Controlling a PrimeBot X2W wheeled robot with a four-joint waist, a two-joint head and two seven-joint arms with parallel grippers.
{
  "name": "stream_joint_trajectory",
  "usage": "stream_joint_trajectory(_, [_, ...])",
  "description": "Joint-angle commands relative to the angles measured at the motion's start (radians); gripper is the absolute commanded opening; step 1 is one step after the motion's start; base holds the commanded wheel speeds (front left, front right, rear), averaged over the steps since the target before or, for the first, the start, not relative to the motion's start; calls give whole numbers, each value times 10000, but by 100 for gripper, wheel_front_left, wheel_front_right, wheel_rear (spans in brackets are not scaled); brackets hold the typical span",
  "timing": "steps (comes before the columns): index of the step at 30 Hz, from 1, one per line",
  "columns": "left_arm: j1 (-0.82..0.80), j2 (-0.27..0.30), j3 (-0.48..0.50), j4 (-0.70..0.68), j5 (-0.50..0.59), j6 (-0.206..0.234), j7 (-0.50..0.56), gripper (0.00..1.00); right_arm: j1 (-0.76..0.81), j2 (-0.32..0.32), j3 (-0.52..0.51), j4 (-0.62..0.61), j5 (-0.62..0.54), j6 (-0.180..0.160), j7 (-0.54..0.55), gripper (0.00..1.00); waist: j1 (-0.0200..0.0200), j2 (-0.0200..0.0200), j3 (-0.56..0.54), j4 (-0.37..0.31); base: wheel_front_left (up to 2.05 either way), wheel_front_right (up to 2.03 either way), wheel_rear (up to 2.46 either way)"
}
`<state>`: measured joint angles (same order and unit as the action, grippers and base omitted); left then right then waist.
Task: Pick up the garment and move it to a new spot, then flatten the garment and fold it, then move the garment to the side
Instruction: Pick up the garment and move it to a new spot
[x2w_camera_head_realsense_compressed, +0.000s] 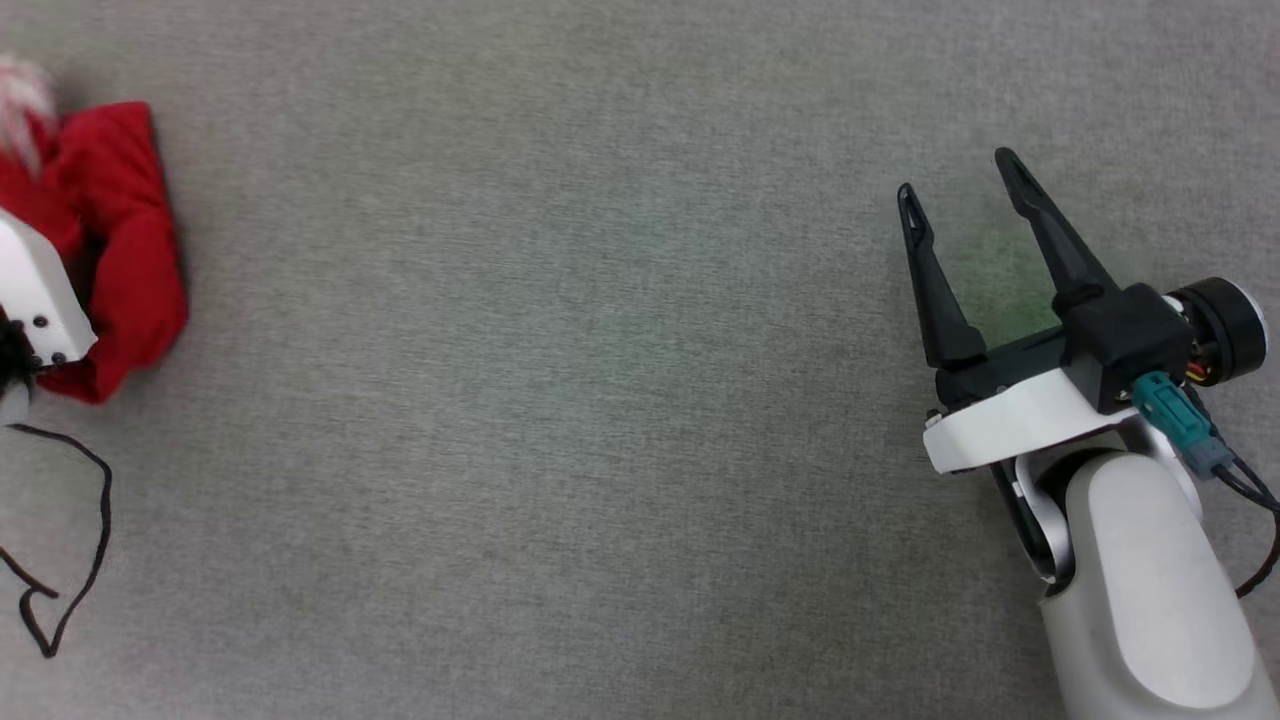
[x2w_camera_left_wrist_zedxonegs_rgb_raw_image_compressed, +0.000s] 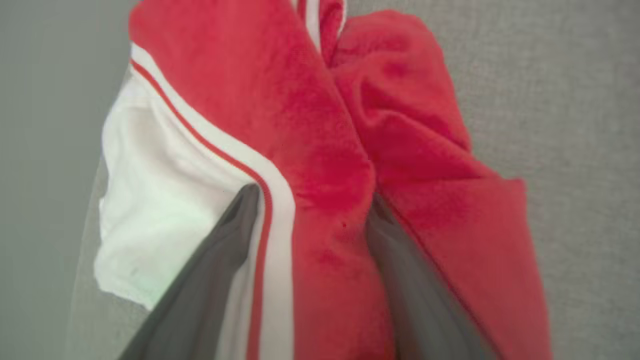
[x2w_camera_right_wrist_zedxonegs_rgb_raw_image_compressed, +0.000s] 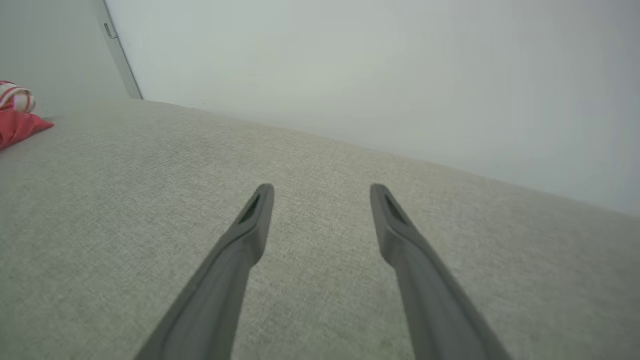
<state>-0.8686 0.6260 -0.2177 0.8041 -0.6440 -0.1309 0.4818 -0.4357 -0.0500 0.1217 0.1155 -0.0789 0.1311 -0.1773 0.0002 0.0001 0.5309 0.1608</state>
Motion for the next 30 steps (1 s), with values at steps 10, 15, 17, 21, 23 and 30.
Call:
stream_joint_trajectory(10, [723, -421, -658, 974, -1610, -10, 1573, 0, -341, -2, -31, 260, -78, -5, -165, 100, -2, -1, 337, -226, 0, 0, 0])
stream_joint_trajectory(15, [242, -124, -755, 1028, -1196, 9, 314, 0, -214, -3, -51, 378, -48, -7, -183, 100, -2, -1, -153, -103, 0, 0, 0])
stream_joint_trajectory(17, [-34, 30, -770, 1073, -924, 111, -448, 0, -67, -3, -97, 468, -1, -7, -200, 100, -2, -1, -482, -32, 0, 0, 0])
stream_joint_trajectory(21, [-519, 107, -827, 1153, -394, 386, -2002, 0, 318, -3, -263, 665, 99, -7, -292, 100, -2, -1, -1332, 109, 0, 0, 0])
stream_joint_trajectory(23, [-642, 22, -871, 1189, -176, 493, -2757, 0, 521, -3, -357, 724, 247, -7, -346, 100, -2, -1, -1791, 172, 0, 0, 0])
stream_joint_trajectory(30, [-900, -323, -944, 1062, 388, 901, -5377, 0, 1295, -3, -707, 819, 643, -7, -413, 100, -2, -1, -3117, 202, 0, 0, 0])
